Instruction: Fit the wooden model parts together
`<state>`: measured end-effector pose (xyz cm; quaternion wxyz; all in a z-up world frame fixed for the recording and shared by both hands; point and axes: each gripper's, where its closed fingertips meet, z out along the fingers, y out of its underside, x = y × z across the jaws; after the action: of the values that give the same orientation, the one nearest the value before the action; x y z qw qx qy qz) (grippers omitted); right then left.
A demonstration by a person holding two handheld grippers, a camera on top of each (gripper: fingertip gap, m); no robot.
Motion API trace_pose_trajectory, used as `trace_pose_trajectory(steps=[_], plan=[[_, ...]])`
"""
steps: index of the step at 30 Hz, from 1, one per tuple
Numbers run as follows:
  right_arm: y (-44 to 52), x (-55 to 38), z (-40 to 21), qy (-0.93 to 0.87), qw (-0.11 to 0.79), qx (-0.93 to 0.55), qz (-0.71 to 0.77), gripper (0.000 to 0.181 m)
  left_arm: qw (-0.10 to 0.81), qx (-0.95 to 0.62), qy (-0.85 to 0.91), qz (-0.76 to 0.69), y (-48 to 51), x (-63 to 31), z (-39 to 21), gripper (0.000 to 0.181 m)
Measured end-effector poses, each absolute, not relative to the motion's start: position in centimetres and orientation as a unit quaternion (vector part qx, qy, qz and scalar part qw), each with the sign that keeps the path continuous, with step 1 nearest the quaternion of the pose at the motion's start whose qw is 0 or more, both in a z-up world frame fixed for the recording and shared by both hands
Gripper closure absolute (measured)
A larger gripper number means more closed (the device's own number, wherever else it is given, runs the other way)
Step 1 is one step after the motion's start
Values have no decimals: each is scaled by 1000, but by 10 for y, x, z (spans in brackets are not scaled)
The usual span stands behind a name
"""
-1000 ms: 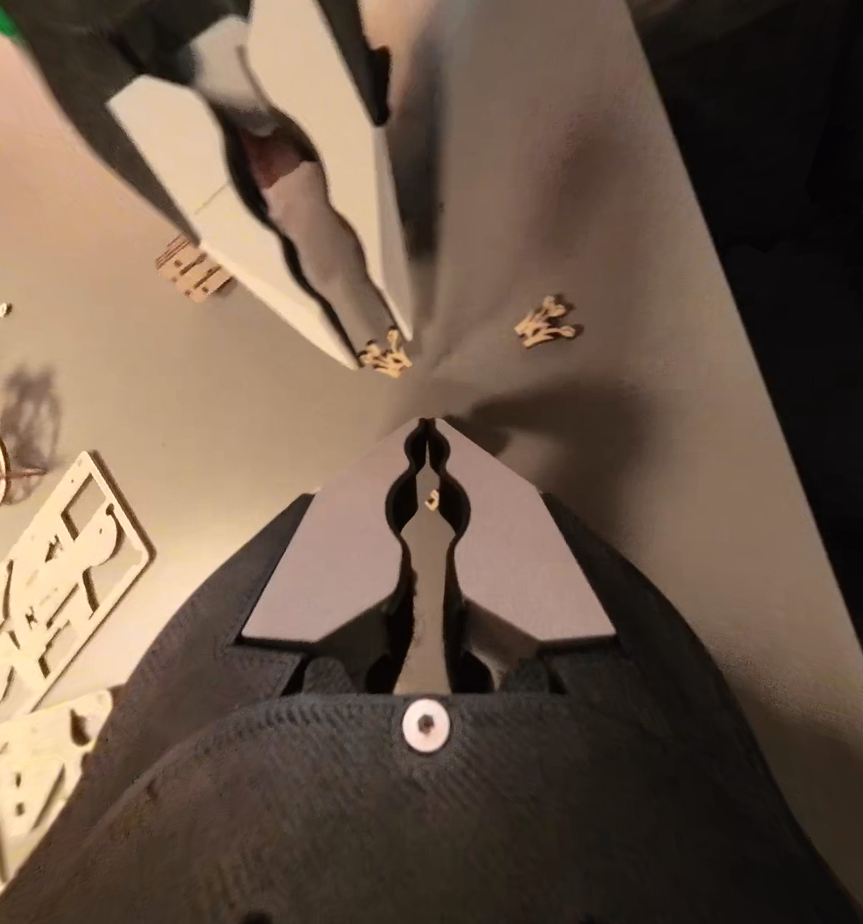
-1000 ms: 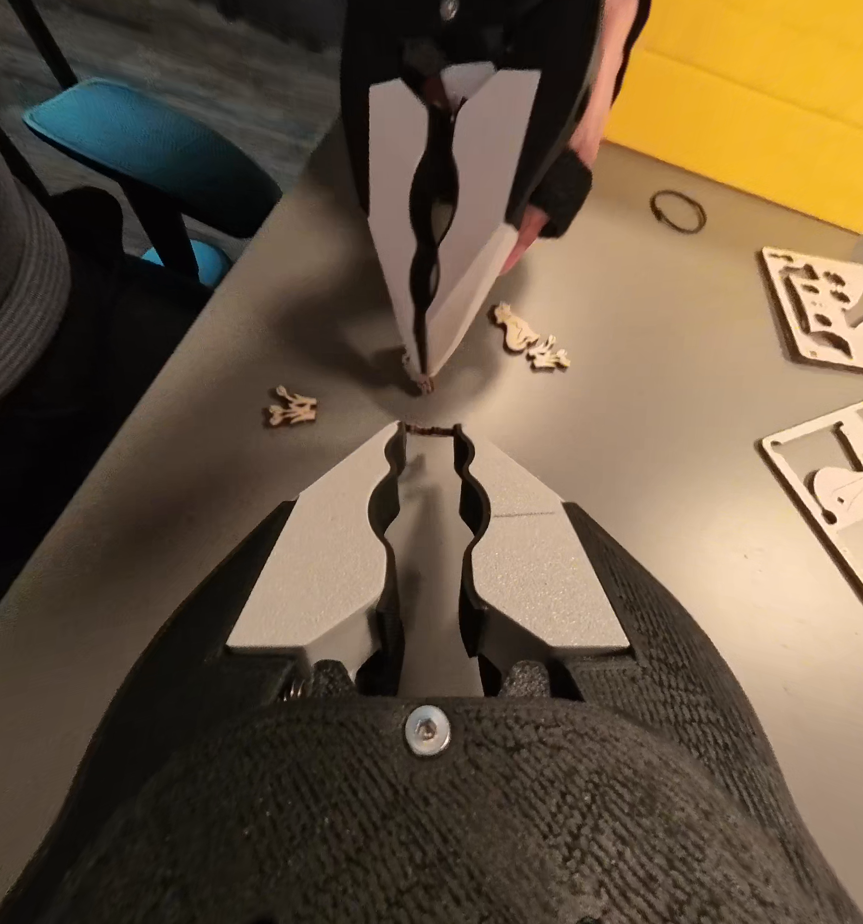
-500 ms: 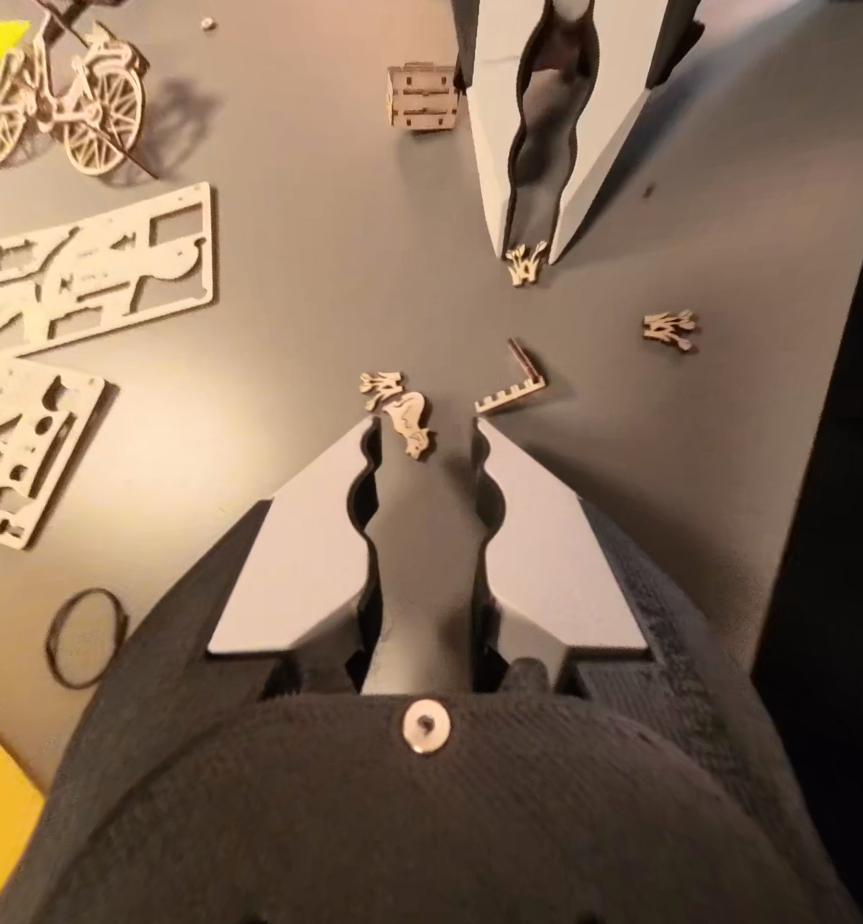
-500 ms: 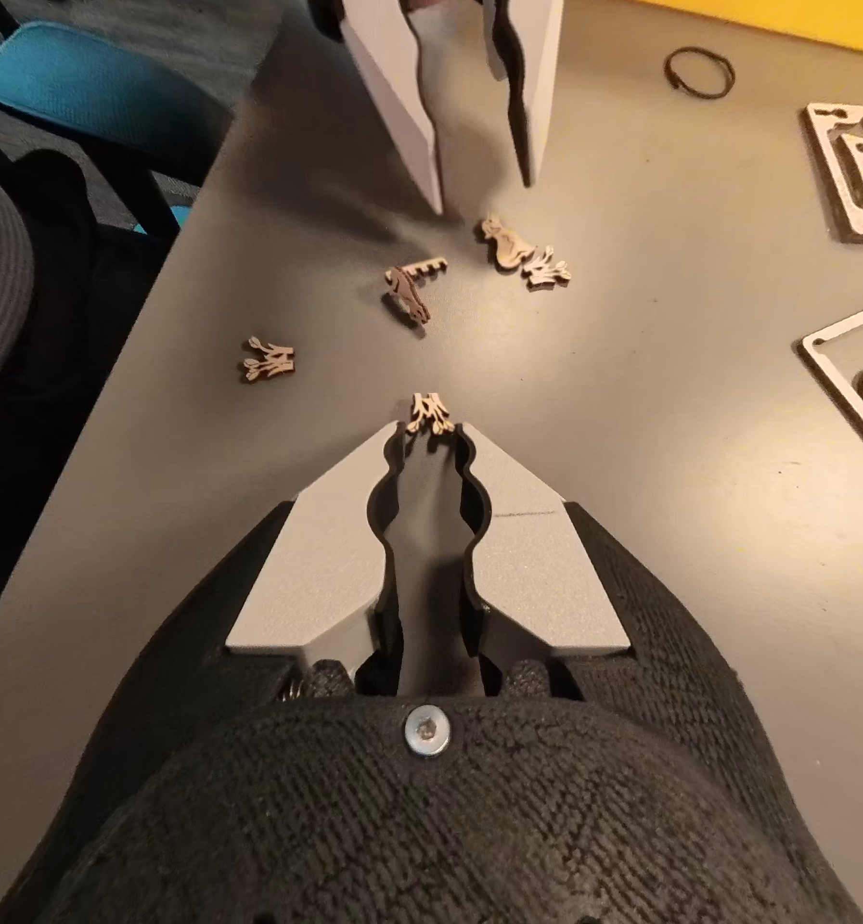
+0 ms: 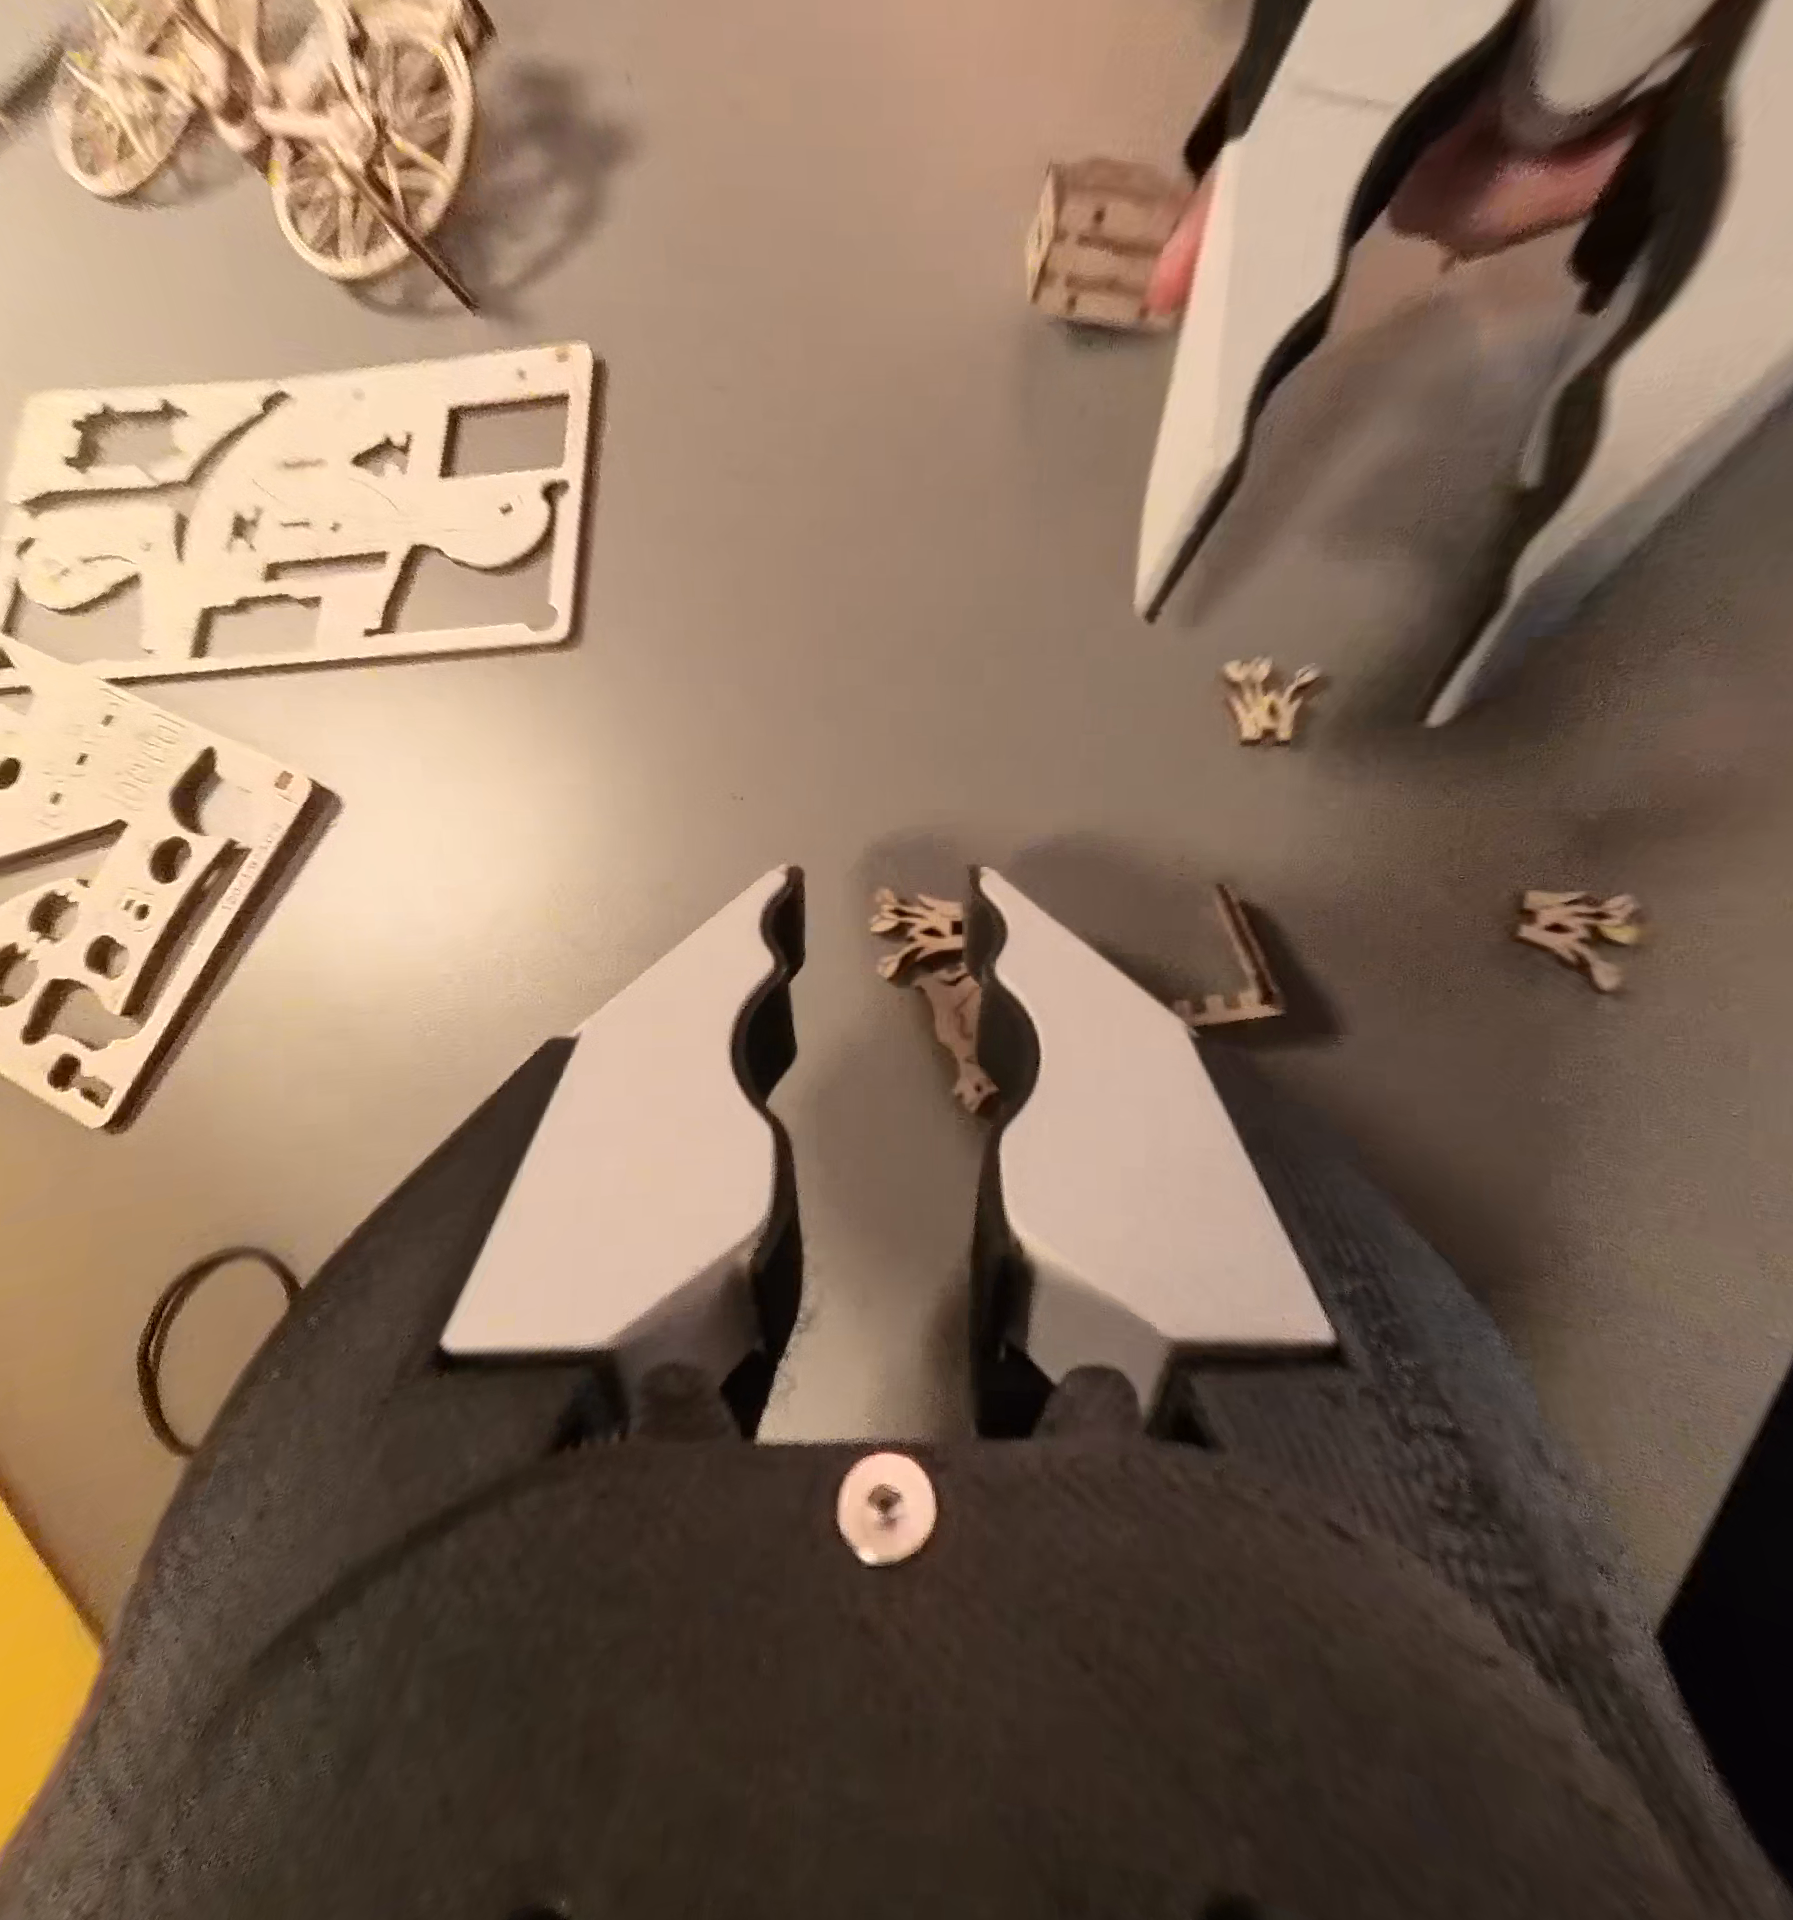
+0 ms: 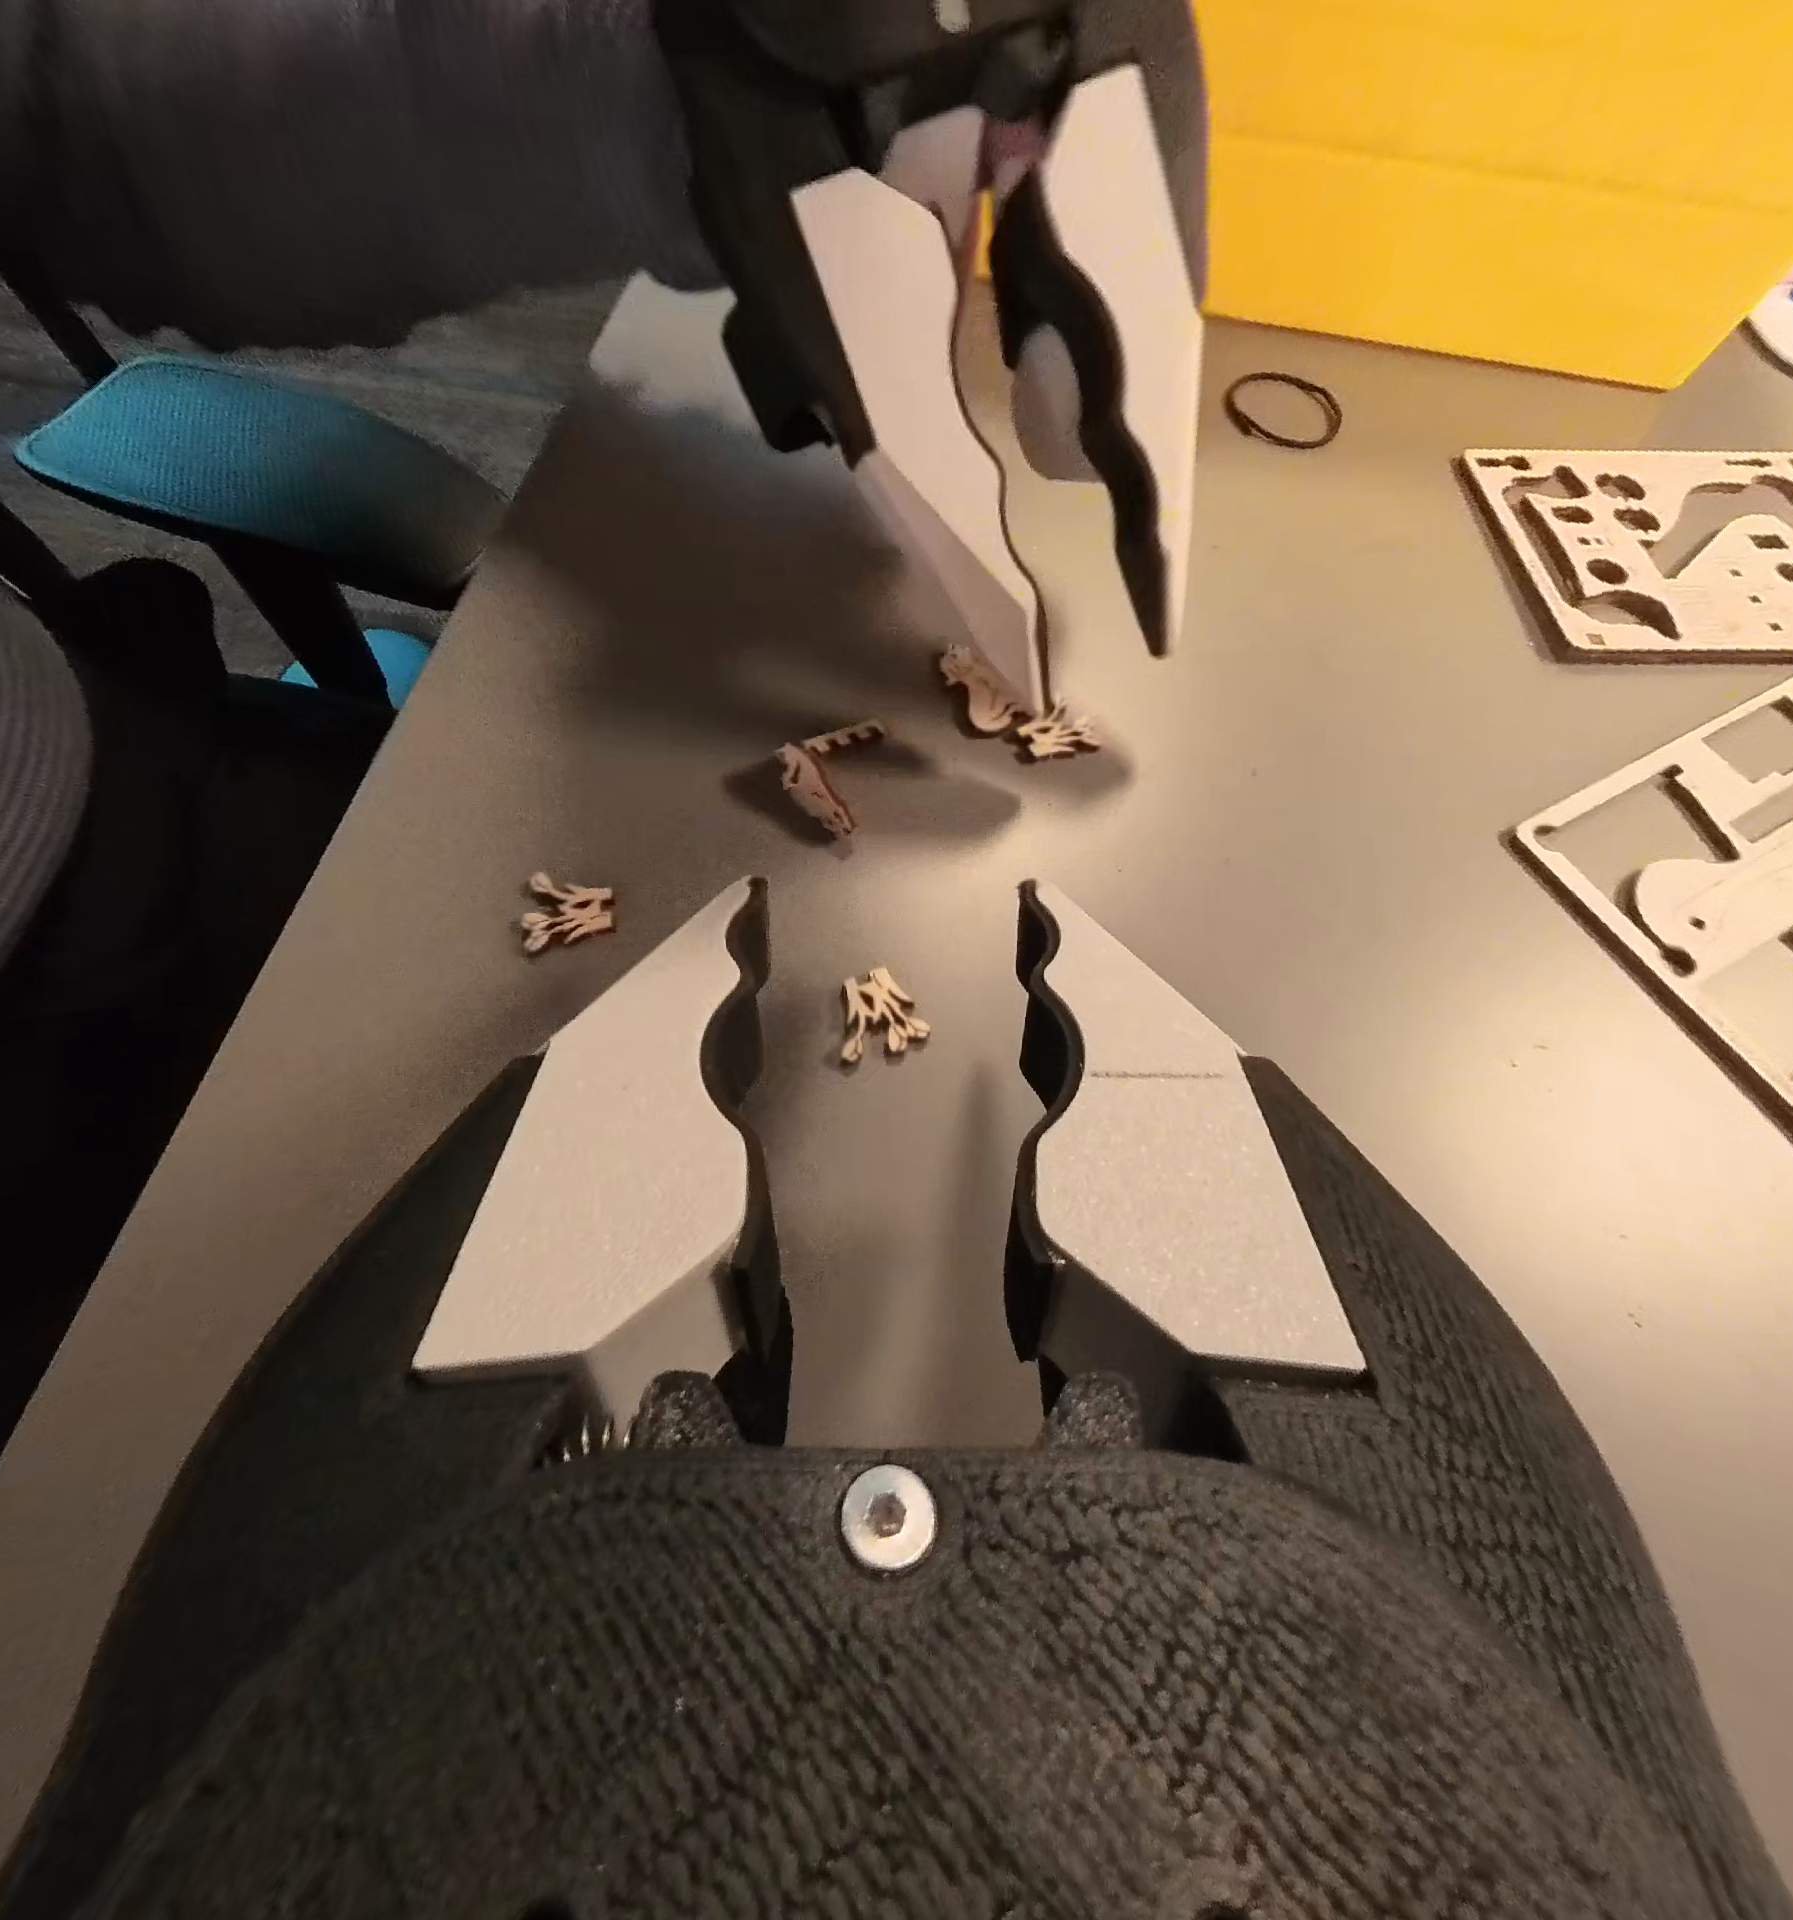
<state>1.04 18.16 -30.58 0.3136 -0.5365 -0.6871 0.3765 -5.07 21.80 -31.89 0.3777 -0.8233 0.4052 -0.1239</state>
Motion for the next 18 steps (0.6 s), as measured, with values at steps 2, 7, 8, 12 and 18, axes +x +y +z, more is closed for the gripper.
trace_pose_trajectory(steps=[2,7,8,12,18], plan=[[183,7,-308,-686,314,-541,371,135,338,-832,428,-106,221,-52,-329,152],[193,2,-305,-653,317,-569,388,137,300,-831,458,-94,218,-52,-334,153],[196,1,-302,-639,320,-576,397,140,290,-831,466,-91,216,-53,-337,152],[203,-2,-289,-590,318,-592,447,143,277,-827,482,-89,208,-53,-338,157],[212,-2,-277,-532,312,-605,503,148,314,-803,503,-57,215,-50,-336,171]])
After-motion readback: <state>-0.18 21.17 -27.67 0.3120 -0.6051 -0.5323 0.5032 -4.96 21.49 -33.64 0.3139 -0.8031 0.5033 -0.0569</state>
